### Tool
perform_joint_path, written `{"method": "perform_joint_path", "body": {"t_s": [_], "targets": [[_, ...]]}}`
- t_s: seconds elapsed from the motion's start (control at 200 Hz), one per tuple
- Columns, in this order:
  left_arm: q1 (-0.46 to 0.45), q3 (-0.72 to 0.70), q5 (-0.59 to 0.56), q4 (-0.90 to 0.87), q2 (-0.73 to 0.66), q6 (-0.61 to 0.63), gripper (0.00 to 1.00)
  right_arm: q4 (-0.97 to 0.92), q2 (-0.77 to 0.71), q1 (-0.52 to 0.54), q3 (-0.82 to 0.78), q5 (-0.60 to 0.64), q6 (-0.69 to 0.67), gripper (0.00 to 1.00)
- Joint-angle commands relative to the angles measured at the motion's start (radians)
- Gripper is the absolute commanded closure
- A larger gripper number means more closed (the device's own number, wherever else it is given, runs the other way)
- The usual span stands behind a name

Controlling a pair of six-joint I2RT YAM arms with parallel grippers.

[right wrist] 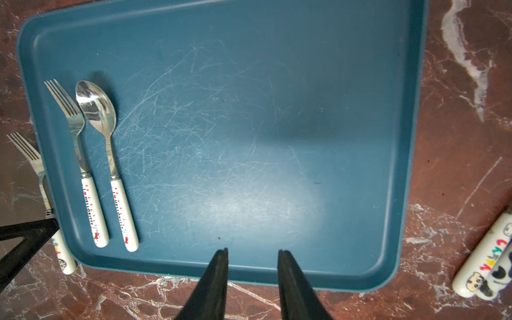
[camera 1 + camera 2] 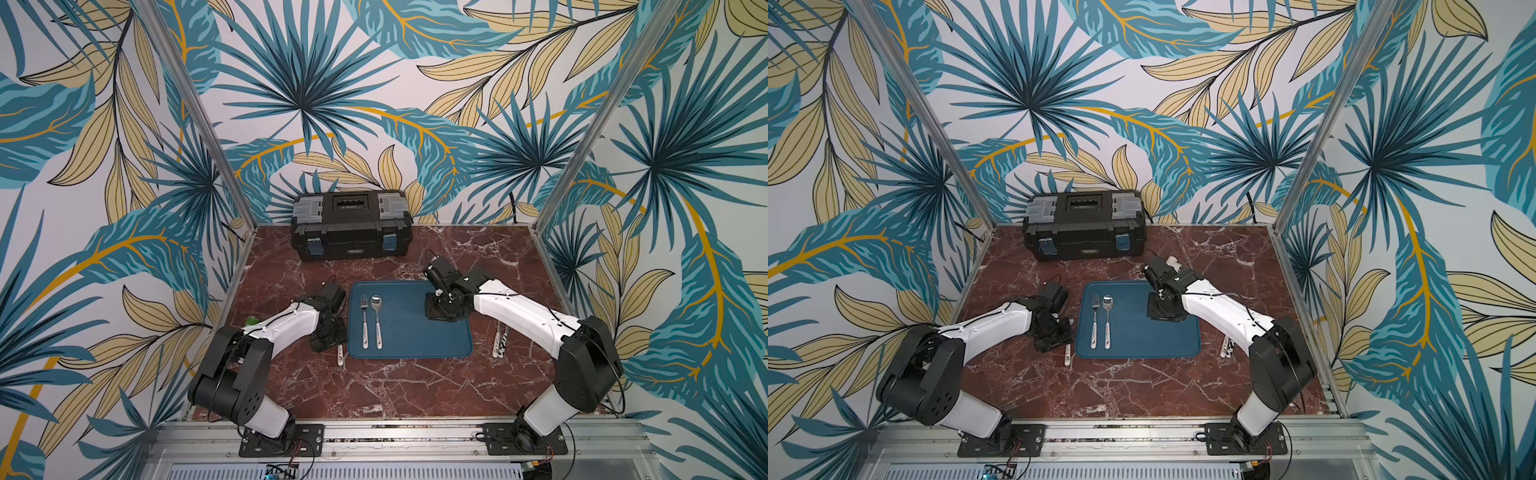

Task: Set the spoon and fork side by side
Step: Pick up the fork at the center of the board.

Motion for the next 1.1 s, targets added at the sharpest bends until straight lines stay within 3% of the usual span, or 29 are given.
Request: {"method": "perform_joint_path", "body": {"t_s": [0.0, 0.165, 0.295, 0.696, 0.891, 1.091], "targets": [[-0.007, 0.013, -0.021, -0.019, 0.027, 0.010, 0.54, -0.006, -0.026, -0.002, -0.020, 0.008, 0.007, 0.64], [-0.011, 0.017, -0.030, -0.032, 0.040, 0.022, 0.57, -0.006, -0.034, -0.003, -0.020, 0.012, 0.007, 0.64], [-0.012, -0.006, -0.057, -0.032, 0.025, 0.001, 0.71, -0.006, -0.040, -0.005, -0.020, 0.013, 0.006, 0.64], [-0.013, -0.032, -0.125, -0.054, -0.084, -0.029, 0.85, -0.026, -0.073, -0.050, -0.049, 0.035, -0.013, 0.64], [-0.032, 0.073, -0.155, -0.143, -0.148, -0.010, 0.90, -0.026, -0.132, -0.140, -0.122, 0.033, -0.021, 0.64], [-0.177, 0.289, -0.149, -0.228, -0.094, -0.021, 0.90, -0.032, -0.165, -0.212, -0.173, 0.057, -0.041, 0.64]]}}
